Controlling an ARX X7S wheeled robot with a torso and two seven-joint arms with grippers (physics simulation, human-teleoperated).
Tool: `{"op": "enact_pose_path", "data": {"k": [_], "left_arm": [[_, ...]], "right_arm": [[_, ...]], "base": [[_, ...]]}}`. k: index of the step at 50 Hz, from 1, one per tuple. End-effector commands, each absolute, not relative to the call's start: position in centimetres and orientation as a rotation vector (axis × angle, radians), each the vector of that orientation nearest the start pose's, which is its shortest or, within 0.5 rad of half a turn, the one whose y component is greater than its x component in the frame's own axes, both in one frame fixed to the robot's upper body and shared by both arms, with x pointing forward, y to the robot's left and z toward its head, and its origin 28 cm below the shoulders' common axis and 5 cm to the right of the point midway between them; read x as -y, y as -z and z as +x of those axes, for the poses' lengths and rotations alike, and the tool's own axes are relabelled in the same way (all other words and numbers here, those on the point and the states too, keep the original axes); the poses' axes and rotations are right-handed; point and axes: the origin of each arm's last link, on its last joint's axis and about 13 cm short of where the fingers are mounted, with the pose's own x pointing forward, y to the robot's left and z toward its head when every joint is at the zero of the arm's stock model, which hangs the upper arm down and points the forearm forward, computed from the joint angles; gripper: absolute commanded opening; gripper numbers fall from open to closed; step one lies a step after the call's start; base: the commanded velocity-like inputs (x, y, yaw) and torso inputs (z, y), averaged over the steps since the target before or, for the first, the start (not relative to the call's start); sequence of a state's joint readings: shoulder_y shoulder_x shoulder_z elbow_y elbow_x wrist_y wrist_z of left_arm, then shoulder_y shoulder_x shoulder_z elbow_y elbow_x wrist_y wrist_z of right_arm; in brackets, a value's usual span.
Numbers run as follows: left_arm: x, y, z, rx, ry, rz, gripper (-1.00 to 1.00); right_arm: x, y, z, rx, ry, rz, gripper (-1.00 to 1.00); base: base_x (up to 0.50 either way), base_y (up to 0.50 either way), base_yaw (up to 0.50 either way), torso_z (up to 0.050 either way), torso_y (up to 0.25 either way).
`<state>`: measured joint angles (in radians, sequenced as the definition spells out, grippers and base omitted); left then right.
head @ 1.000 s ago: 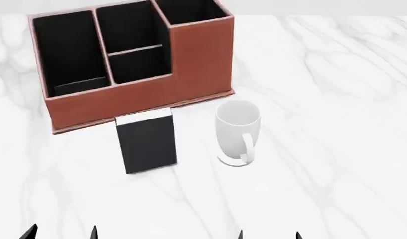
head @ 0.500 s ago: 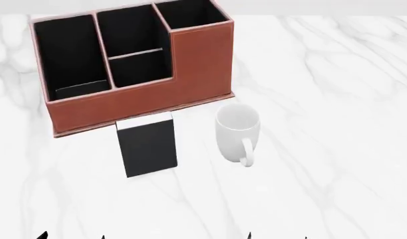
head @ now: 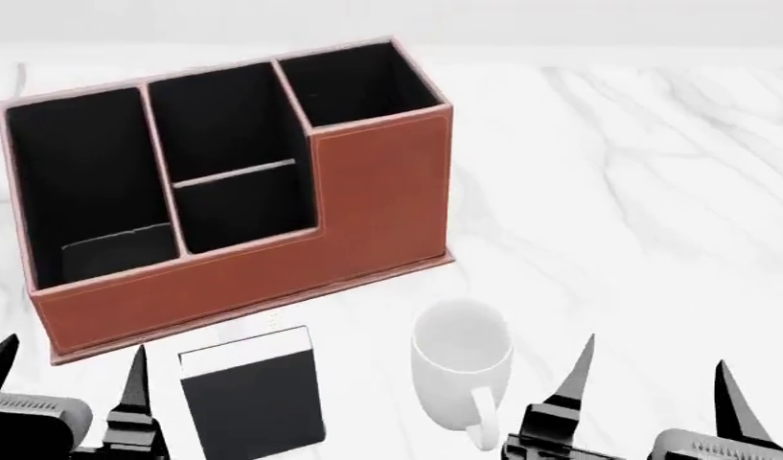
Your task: Pick up the book and place it in the front compartment of the caddy.
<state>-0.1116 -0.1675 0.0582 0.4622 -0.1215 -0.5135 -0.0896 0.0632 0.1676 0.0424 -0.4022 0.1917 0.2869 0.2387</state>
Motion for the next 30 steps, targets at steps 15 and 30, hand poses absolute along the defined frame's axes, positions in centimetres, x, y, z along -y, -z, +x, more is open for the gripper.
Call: {"op": "enact_pose_path", "data": {"k": [15,30], "left_arm": [[-22.84,-13.36,20.96,0.178,0.059,0.037,1.0],[-22.86,-13.2,20.88,0.169,0.063,0.032,1.0]], "right_arm": [[14.54,-13.52,21.21,0.317,0.244,0.019,1.0],[14.63,-13.57,21.18,0.32,0.25,0.018,1.0]], "base": [[0.5,0.0,0.0,0.0,0.001],[0.5,0.0,0.0,0.0,0.001]]}}
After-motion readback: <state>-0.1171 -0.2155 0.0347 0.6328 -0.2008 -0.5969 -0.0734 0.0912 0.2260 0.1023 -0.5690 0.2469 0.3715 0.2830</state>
